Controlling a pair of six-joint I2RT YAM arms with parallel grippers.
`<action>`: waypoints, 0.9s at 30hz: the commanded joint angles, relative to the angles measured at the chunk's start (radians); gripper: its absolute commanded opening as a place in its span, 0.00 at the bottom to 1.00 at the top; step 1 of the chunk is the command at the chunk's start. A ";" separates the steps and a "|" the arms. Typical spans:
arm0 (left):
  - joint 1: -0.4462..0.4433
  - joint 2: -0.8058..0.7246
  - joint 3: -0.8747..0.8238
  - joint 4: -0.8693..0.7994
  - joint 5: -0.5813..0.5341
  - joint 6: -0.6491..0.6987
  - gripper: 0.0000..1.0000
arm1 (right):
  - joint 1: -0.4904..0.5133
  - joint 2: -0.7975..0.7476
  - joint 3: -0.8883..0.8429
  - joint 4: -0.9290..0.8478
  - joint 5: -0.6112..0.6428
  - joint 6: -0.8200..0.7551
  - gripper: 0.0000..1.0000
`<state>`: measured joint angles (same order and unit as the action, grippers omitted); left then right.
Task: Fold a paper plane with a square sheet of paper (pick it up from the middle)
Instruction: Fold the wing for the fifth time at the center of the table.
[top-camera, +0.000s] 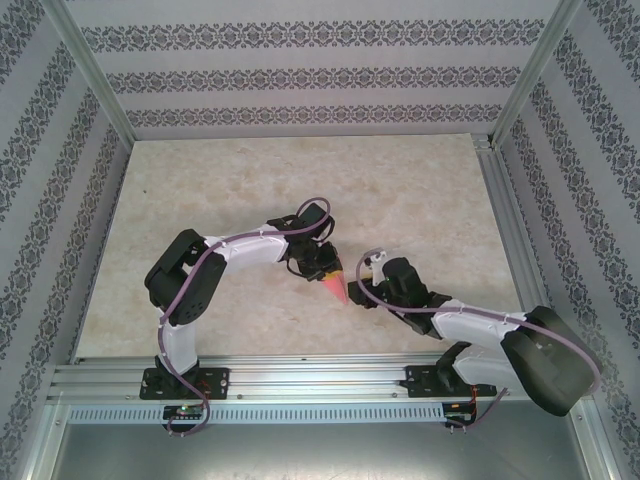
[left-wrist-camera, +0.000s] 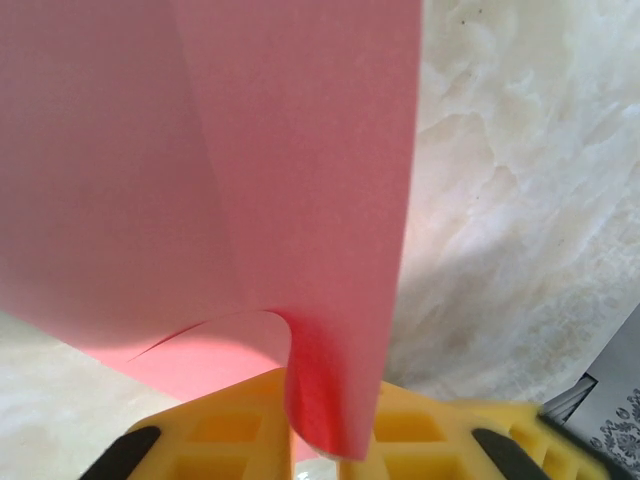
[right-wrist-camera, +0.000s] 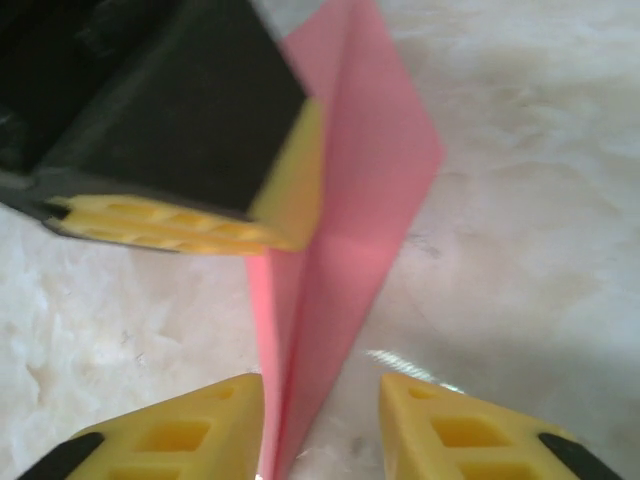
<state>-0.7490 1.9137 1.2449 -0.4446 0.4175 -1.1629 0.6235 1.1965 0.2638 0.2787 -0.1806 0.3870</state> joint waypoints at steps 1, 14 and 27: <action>-0.008 0.004 0.026 -0.036 -0.018 0.037 0.18 | -0.101 0.043 0.029 -0.060 -0.211 0.149 0.41; 0.004 -0.004 0.018 -0.044 -0.014 0.094 0.02 | -0.128 0.188 0.107 0.060 -0.387 0.373 0.27; 0.036 -0.043 -0.029 0.052 0.079 0.163 0.00 | -0.130 0.211 0.101 0.104 -0.461 0.457 0.34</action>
<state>-0.7307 1.9114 1.2400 -0.4389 0.4633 -1.0393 0.5011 1.4097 0.3618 0.3458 -0.6178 0.8276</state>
